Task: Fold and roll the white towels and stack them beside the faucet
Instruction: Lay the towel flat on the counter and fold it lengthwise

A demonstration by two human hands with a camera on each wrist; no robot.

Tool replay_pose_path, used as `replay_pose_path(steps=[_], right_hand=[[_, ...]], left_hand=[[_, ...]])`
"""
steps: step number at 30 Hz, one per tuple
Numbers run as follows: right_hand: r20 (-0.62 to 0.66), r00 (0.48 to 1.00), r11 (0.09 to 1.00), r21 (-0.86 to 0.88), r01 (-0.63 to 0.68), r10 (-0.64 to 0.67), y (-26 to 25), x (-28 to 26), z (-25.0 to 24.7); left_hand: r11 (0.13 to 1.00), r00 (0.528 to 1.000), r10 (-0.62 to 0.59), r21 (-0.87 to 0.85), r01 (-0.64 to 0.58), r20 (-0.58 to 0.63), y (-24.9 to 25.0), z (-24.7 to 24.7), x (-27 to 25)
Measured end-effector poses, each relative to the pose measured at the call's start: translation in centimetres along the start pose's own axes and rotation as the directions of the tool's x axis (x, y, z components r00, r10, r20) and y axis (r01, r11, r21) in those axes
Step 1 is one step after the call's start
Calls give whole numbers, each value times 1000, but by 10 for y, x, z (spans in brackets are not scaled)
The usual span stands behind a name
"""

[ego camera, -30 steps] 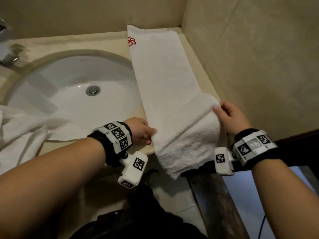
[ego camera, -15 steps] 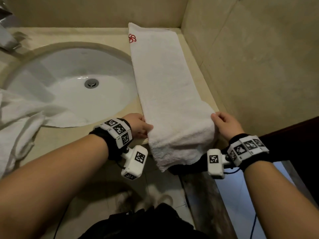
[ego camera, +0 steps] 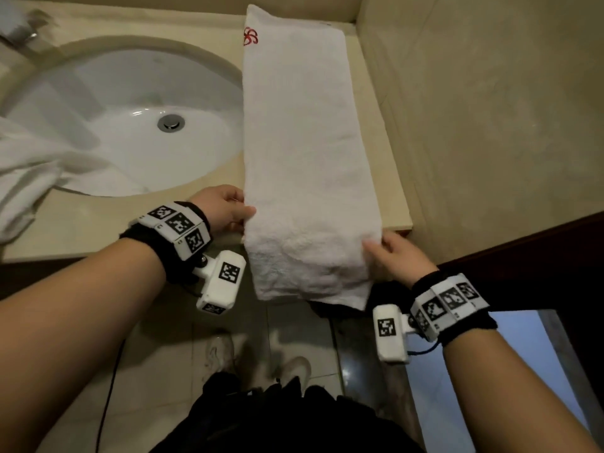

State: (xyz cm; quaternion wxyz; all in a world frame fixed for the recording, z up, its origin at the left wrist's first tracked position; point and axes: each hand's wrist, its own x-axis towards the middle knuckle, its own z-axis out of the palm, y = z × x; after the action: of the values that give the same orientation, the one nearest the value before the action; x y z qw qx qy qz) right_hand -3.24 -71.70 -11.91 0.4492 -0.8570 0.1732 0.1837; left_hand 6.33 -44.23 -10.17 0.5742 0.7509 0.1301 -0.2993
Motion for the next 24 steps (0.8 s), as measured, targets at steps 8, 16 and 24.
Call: replay_pose_path(steps=[8,16,24], right_hand=[[-59,995,977,-194,-94,84,9,6,0],[-176,979,994,58,-95,104,5,9,7],[-325,942,969,-190,-158,90,0,29,0]], left_hand=[[999,999,9,40,-8,-34,-5,3,2],[995,998,-26,96,31,-53,-3,6,6],[960,996,-39,274,59,-77,0,11,9]])
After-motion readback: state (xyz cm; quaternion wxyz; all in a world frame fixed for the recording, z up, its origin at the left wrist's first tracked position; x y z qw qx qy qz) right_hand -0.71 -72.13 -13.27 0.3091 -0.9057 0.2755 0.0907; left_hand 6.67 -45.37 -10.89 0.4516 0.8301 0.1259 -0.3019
